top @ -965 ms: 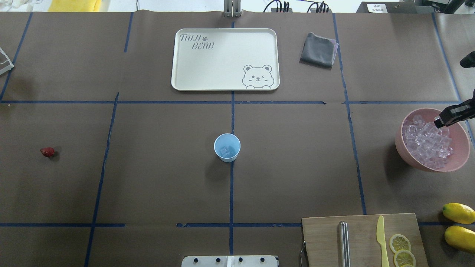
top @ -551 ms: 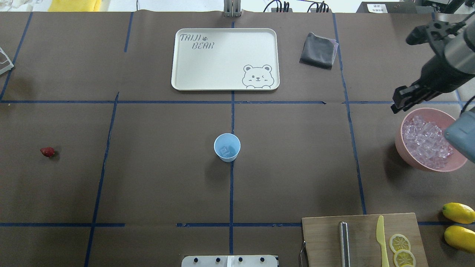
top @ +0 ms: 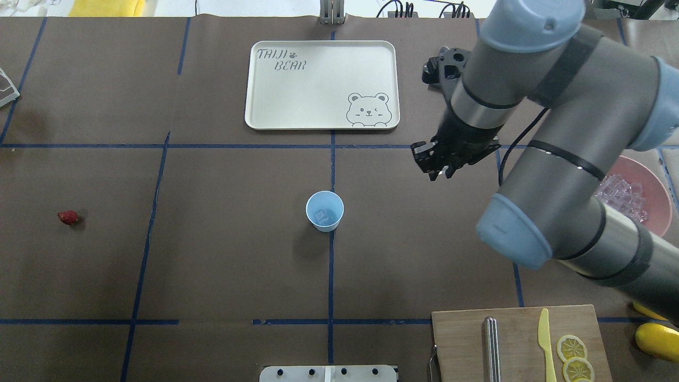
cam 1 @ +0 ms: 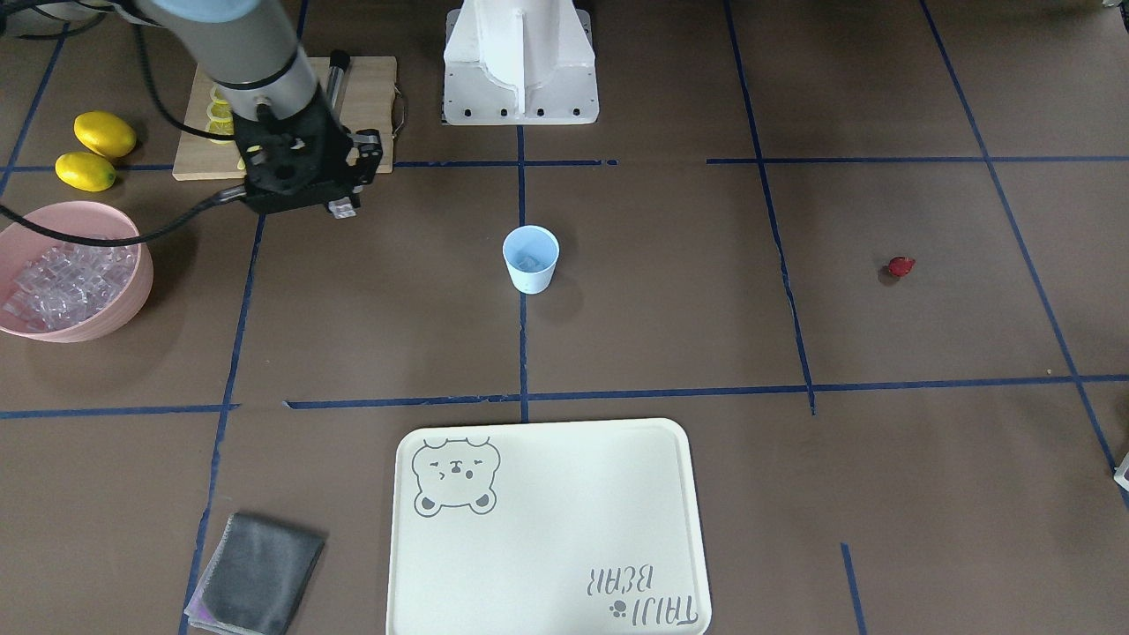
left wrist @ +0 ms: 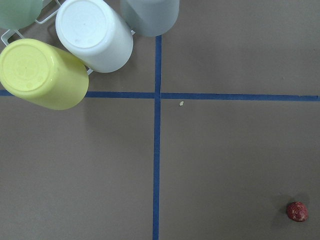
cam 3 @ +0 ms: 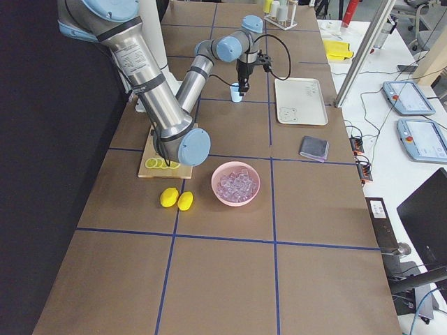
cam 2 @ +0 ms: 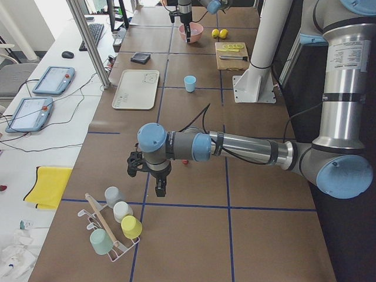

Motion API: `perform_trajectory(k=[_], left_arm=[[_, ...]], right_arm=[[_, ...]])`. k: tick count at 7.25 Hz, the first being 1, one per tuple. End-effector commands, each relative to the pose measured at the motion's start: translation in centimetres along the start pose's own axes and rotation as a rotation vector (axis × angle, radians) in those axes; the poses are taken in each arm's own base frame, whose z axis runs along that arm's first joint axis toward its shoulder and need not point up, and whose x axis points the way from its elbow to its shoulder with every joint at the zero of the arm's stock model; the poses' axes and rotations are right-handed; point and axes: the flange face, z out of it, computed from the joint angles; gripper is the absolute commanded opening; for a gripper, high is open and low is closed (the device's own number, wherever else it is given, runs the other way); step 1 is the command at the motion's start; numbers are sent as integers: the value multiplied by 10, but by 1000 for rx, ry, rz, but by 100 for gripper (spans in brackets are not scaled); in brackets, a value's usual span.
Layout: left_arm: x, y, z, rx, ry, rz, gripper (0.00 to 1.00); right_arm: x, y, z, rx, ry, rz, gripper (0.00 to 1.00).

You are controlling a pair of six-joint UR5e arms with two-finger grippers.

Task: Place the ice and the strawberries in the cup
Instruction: 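Carry the ice cube with the right gripper over the light-blue cup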

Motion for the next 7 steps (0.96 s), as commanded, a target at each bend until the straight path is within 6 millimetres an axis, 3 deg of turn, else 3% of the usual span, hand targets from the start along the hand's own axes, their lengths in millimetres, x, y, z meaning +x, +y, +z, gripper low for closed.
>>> perform_trajectory(k=[1, 2, 3, 6, 7], left_arm=[[0, 0, 1, -2, 0, -4, 100], [0, 0, 1, -2, 0, -6, 100], [0, 0, 1, -2, 0, -6, 100], [0, 0, 1, -3, 0, -5, 100], [0, 0, 1, -2, 0, -6, 100]], right_arm=[[-78, -3, 35, 24, -14, 34, 0], [-98, -18, 56, 31, -31, 47, 0], [-124, -29, 59, 26, -31, 53, 0], [-177, -27, 87, 10, 13, 83, 0], [-180, -32, 91, 4, 23, 88, 0]])
